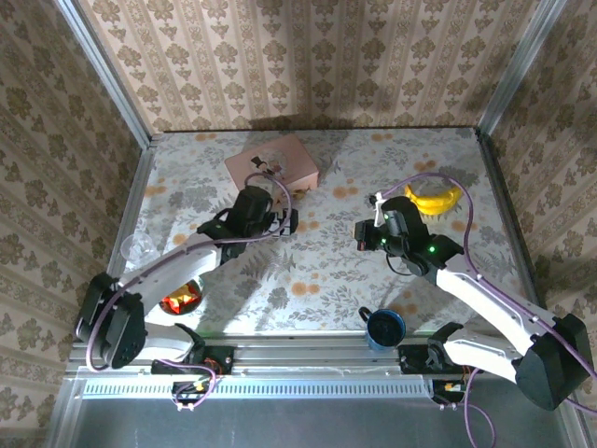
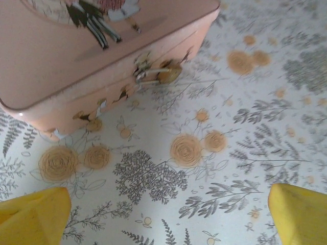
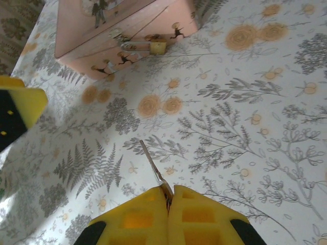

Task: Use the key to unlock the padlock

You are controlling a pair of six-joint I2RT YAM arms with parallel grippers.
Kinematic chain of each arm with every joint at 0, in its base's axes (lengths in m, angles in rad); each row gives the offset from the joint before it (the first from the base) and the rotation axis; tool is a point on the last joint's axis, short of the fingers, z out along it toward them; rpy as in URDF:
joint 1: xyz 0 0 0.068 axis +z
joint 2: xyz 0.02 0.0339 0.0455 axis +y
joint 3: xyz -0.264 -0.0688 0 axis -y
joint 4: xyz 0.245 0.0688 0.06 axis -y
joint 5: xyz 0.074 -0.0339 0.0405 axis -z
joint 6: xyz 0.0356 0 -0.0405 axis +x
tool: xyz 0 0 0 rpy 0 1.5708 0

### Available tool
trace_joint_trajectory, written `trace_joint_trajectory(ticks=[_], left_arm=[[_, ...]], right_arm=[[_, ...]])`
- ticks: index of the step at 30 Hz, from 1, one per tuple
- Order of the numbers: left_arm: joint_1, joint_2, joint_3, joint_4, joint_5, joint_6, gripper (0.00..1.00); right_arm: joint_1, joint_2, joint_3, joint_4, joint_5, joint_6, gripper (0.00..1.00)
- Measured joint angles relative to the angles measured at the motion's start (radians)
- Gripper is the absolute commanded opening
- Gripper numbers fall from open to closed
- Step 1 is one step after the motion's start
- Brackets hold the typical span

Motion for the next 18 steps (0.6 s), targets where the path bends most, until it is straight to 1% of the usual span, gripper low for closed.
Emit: trace_joint_trajectory(ticks=[6, 10, 18], left_arm=[[-0.056, 0.122, 0.036, 0.000, -0.093, -0.066, 1.00], [-0.085, 0.181, 0.049, 0.023, -0.145, -0.098, 0.97], [-0.091, 0.297, 0.101, 0.068, -0.190, -0.140, 0.96]], right_arm=[[-0.041, -0.063, -0.061, 0.009, 0.011, 0.025, 0.00], [-0.059, -0.094, -0.078, 0.015, 0.011, 0.031, 0.00], [-0.066, -0.093, -0.078, 0.016, 0.010, 0.032, 0.00]])
